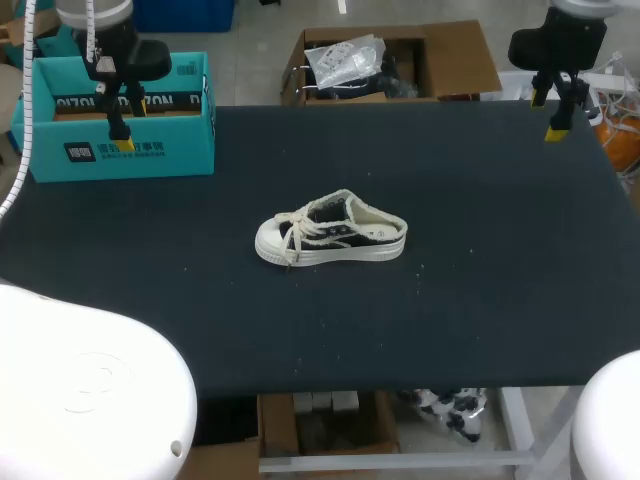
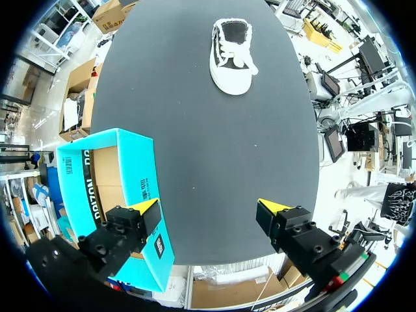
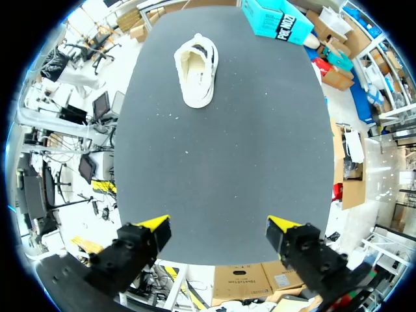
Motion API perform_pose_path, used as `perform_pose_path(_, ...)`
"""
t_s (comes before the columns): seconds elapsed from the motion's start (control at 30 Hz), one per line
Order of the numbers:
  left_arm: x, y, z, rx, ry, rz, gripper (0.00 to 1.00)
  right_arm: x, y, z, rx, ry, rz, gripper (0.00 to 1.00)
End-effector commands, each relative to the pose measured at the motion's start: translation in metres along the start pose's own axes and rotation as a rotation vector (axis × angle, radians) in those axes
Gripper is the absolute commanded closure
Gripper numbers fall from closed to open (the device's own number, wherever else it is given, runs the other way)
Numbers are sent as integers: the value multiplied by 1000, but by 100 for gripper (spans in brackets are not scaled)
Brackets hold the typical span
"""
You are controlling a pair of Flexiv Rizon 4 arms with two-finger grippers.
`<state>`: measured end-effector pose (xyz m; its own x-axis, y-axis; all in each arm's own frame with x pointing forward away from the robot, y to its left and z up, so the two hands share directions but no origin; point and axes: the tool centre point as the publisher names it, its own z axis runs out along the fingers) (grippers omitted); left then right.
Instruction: Open the shoe tongue, take the insole out of the shoe, put the insole back into the shoe, and pack the shoe into the shoebox
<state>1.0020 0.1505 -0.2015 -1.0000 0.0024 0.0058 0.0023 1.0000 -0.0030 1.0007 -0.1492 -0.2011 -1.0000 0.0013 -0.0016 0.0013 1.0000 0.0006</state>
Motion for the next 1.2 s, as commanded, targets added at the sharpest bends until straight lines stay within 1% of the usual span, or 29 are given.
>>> perform_pose_path(0.03, 1, 0, 0, -2, -1, -1, 0, 0, 0, 0, 0, 1, 0, 0)
perform_pose_path(0.97, 1, 0, 0, -2, -1, -1, 0, 0, 0, 0, 0, 1, 0, 0)
perform_pose_path(1.03, 1, -7, 2, 7, 9, -35, 0, 0, 0, 0, 0, 1, 0, 0)
perform_pose_path(1.1, 0, -15, 4, 17, 40, -80, 0, 0, 1, 7, -52, -9, 4, 0)
perform_pose_path(1.17, 2, -25, 8, 3, 74, -117, 0, 3, 5, 15, -116, -27, 15, 0)
perform_pose_path(1.2, 4, -30, 10, -9, 85, -140, 0, 4, 7, 18, -131, -28, 18, 0)
